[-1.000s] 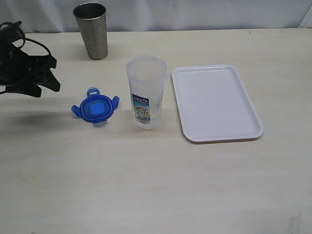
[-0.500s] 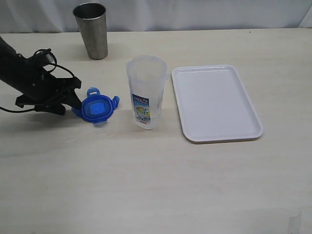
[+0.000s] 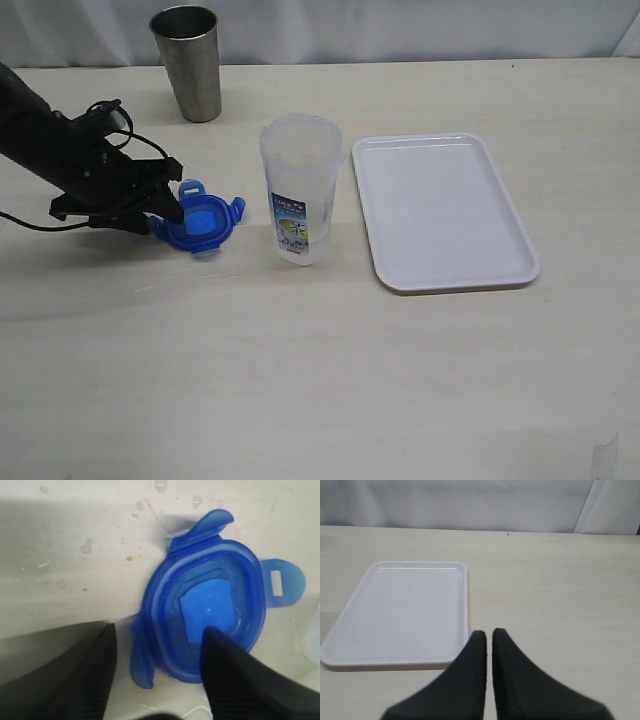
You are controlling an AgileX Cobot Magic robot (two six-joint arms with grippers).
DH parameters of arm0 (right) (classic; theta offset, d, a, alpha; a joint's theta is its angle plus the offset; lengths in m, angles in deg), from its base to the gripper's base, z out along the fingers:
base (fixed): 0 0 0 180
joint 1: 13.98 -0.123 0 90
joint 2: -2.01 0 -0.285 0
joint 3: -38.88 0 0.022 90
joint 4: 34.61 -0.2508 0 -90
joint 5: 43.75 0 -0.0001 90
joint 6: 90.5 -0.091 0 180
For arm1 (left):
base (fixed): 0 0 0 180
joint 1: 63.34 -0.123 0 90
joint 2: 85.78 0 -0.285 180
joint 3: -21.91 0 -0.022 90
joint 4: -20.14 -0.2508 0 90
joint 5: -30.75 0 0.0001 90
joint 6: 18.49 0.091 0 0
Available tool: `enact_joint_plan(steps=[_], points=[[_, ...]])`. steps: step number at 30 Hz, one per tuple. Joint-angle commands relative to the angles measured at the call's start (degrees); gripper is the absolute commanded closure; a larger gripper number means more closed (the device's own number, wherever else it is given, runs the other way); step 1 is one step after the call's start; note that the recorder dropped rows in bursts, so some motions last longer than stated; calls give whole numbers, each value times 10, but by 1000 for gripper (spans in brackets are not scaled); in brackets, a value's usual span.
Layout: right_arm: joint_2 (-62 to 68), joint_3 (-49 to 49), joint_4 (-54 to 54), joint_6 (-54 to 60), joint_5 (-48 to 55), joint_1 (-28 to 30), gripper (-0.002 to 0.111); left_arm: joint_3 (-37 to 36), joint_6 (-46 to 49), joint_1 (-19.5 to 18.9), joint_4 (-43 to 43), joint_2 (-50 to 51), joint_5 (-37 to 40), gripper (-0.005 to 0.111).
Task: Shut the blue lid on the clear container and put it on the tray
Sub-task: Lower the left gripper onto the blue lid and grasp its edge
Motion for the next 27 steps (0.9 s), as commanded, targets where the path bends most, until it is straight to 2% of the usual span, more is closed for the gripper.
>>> enact_joint_plan(steps=[1,5,11,14,27], points=[[-3,2,-1,0,-9,0,104,-4,0,5,-24,13,-10,56],[-3,2,-1,0,-9,0,104,-4,0,5,-24,13,-9,57],[-3,2,-1,0,-9,0,104,-4,0,5,-24,13,-6,77],[-3,2,-1,0,-9,0,104,-4,0,5,-24,13,-4,83],[-3,2,-1,0,-9,0,104,-4,0,5,-24,13,-1,83]])
